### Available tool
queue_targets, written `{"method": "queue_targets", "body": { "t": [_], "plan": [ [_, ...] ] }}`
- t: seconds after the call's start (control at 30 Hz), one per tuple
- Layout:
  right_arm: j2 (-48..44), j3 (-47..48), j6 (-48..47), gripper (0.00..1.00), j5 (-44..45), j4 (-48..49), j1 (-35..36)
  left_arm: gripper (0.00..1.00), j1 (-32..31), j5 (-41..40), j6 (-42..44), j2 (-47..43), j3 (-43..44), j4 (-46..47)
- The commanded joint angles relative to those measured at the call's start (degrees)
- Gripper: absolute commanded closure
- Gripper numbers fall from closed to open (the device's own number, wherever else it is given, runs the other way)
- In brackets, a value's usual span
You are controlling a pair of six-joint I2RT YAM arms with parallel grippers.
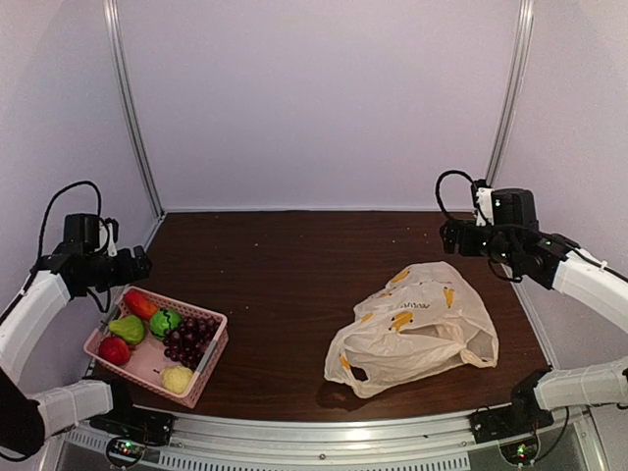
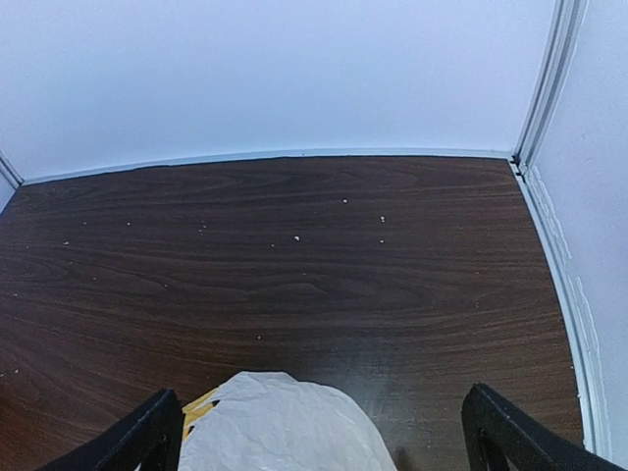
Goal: Untie the knot of the plastic bag and take out the fruit
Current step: Reset both arms
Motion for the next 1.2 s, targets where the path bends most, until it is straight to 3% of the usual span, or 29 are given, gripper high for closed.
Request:
{"method": "queue_targets", "body": {
  "t": [0.0,0.17,0.4,0.73,1.17],
  "plan": [
    [0.11,1.86,-0.74,0.0,-4.41,-4.35,-6.35,0.02,0.5,5.11,5.11,-5.46,3.23,6.55],
    [-3.5,-1.18,-1.01,0.0,-8.65,-2.8,-16.17,0.02,0.5,5.58,6.15,-11.17,2.81,10.87],
    [-14.21,-9.62,-1.47,0.0,-12.77,6.5,-27.22,0.02,0.5,5.51,7.22,-16.03,-0.04,13.65],
    [-30.25,-18.99,-4.25,0.0,-11.53,16.0,-27.57,0.02,0.5,6.55,5.91,-19.44,-2.1,14.84],
    [-29.68,-18.79,-4.39,0.0,-11.67,15.92,-27.57,0.02,0.5,6.04,6.0,-19.63,-1.74,14.15]
  ]
}}
